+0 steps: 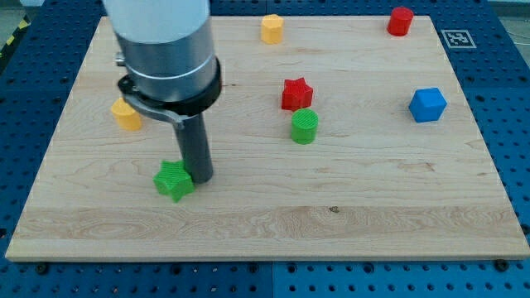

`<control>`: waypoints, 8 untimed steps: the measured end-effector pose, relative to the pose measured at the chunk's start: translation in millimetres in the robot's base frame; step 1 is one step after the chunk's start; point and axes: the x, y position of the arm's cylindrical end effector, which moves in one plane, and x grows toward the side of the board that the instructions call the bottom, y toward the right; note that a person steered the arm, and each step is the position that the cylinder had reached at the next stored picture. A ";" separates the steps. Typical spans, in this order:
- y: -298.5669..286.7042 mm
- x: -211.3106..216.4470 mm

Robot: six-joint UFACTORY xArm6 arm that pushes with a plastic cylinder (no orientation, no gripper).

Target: Slide the green star towards the bottom left side of the board

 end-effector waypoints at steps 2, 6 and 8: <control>-9.1 25.2; -26.8 -6.1; -43.1 -9.5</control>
